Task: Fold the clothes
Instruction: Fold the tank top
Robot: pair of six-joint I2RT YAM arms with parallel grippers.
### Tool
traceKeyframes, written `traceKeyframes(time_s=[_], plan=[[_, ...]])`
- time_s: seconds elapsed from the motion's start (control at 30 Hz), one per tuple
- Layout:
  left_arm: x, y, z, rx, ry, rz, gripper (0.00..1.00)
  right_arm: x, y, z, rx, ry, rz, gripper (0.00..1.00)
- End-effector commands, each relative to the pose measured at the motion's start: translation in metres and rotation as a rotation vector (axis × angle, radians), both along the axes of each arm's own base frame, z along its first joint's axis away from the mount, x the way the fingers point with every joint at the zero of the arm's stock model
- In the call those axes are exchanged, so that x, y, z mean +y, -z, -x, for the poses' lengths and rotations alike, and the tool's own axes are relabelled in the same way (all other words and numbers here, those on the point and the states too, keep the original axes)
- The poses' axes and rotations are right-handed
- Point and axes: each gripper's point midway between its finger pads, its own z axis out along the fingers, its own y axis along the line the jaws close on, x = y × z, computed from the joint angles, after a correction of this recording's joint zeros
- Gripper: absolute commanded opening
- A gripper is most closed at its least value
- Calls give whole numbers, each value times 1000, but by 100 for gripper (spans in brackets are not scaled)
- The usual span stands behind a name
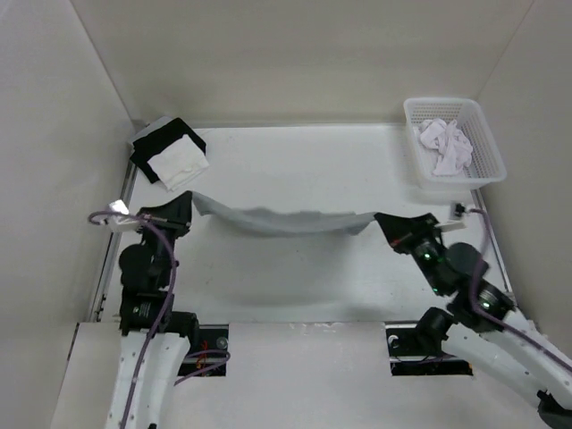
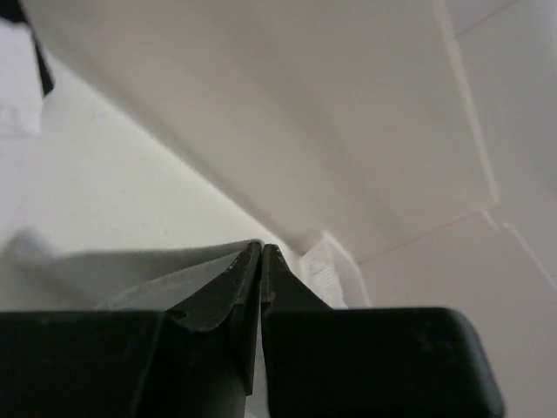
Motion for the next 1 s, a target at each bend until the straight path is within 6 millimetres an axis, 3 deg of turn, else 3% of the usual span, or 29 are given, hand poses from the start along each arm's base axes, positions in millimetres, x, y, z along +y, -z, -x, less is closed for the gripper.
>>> traceKeyframes(time_s=[0.0,0.07,0.13,0.23,0.33,0.47,0.67,0.77,0.87,0.97], plan=[[5,-36,52,15,-3,-112,0,-51,-23,40,15,86,152,0],[6,-67,72,-37,-4,-138,0,-59,-54,57,-17,56,134,0],[7,-84,78,-66,-8,-141,0,-56,-70,64,-38,18,162,1],[3,-79,63,-41,1,-132,0,-47,-77,59,-55,28,245,2],[-3,-52,33,36,15,-128,0,-33,-76,44,-78,48,313,2],[-4,-4,-21,151,-11,-122,0,-15,-46,-18,-109,86,382,2],[-8,60,-132,300,-19,-76,0,-8,16,-164,36,6,220,1],[-10,77,-191,339,-17,-47,0,-3,26,-227,91,-18,206,1],[-19,76,-225,345,27,-58,0,3,33,-259,142,-47,196,1],[-23,81,-219,352,43,-59,0,1,41,-257,167,-52,204,1]])
